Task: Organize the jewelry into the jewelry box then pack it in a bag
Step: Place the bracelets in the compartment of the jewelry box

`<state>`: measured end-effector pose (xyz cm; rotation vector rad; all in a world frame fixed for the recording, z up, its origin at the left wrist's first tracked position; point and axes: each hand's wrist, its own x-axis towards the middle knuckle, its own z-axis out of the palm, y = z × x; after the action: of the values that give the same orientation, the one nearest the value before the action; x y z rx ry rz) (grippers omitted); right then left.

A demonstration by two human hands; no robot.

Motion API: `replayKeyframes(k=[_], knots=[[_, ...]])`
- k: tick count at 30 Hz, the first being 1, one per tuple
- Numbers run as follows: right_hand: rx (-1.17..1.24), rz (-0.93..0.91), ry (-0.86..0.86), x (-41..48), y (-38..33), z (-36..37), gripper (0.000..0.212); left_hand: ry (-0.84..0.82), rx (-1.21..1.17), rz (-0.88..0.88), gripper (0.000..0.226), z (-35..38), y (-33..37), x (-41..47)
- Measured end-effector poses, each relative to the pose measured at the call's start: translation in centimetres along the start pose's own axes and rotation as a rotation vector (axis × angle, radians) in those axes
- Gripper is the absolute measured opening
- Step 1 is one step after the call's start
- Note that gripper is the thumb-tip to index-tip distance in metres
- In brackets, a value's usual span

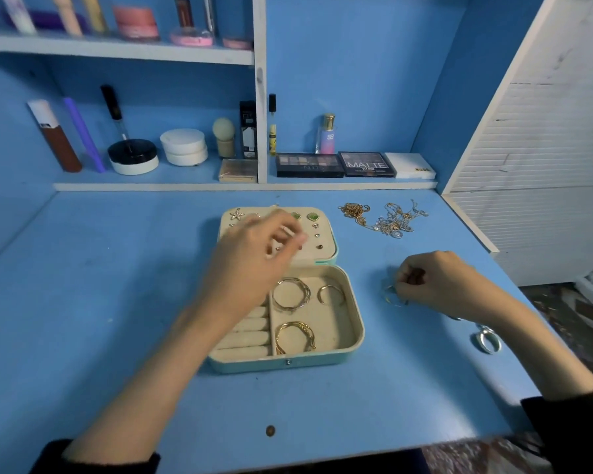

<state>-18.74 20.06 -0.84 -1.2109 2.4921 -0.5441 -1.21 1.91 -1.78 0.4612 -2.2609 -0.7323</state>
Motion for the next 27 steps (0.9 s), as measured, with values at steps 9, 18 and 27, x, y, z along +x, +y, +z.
replayKeyframes(k=[9, 18, 27], knots=[[0.139, -0.31, 0.07, 1.1, -5.0, 1.6, 0.015, 0.401, -0.09, -0.258, 0.012, -2.6, -7.6, -2.0], [-0.445, -0.379, 0.23, 1.4, -6.6, 3.0, 0.011, 0.395, -0.118, -0.258, 0.017, -2.4, -8.2, -1.9], [-0.453, -0.361, 0.184, -0.4, -7.0, 3.2, 0.027, 0.376, -0.132, -0.273, 0.012, -2.4, -8.2, -1.7]])
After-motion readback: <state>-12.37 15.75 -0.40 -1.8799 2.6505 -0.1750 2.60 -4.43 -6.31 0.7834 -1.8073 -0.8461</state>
